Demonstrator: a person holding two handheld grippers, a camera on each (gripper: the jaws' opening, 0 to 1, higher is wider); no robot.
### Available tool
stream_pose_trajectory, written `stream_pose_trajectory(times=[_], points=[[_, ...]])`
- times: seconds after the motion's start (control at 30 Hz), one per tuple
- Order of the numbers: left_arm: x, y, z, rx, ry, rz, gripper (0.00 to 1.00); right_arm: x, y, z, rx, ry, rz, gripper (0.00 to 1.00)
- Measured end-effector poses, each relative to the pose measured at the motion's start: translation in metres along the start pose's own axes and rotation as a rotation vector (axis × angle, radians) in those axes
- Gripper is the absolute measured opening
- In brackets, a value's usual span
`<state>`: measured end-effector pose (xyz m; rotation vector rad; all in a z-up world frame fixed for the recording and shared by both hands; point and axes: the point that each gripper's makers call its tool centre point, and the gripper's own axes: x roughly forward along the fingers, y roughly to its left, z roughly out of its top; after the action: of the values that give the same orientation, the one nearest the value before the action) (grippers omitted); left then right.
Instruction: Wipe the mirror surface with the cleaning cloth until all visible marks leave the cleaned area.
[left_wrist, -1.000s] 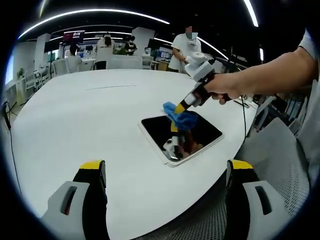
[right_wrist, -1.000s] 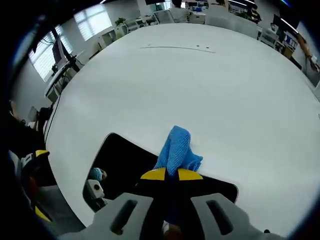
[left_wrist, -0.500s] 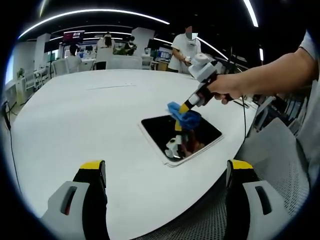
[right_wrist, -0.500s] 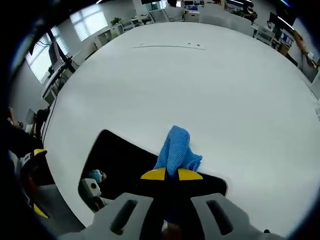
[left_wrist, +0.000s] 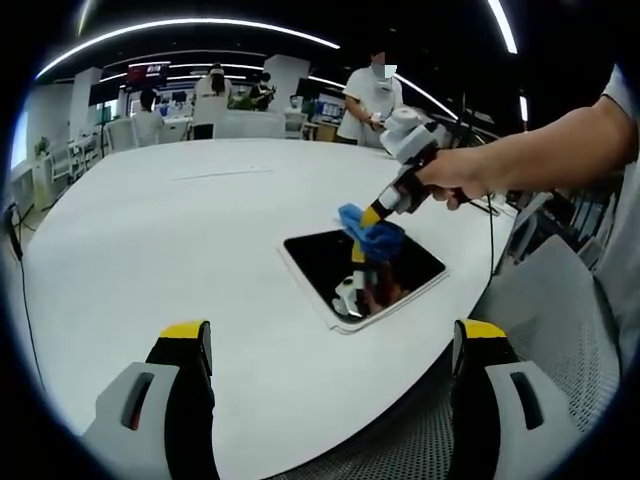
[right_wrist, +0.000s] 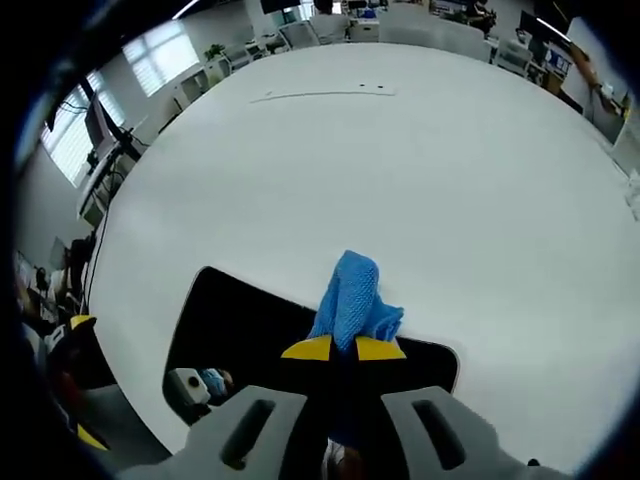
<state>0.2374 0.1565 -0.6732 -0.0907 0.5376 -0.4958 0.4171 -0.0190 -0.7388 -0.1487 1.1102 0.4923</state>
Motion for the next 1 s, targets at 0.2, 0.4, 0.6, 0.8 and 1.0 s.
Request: stream_pose_trajectory(times=[0.2,0.4,0.6,0.8,1.0], points=[[0.000,0.000,0.000,0.003,0.006,0.001,0.99,0.001,0.000,-0.003,0.011,-0.008,-0.006,0.00],[0.000,-0.001,-0.001,0.007,0.006,-0.002,0.99,0.002,0.000,-0.009,0.019,-0.003,-0.015,0.00],[0.000,-0.002,0.000,0.018,0.005,-0.004,0.99,-0.001,0.002,-0.016,0.031,-0.013,-0.018,0.00],[0.000,-0.002,0.000,0.018,-0.002,-0.003,0.99,-0.011,0.009,-0.028,0.041,-0.012,-0.021,0.00],[0.000,-0.004,0.002,0.022,-0.006,-0.006,0.99,-0.019,0.014,-0.042,0.059,-0.012,-0.011,0.00]])
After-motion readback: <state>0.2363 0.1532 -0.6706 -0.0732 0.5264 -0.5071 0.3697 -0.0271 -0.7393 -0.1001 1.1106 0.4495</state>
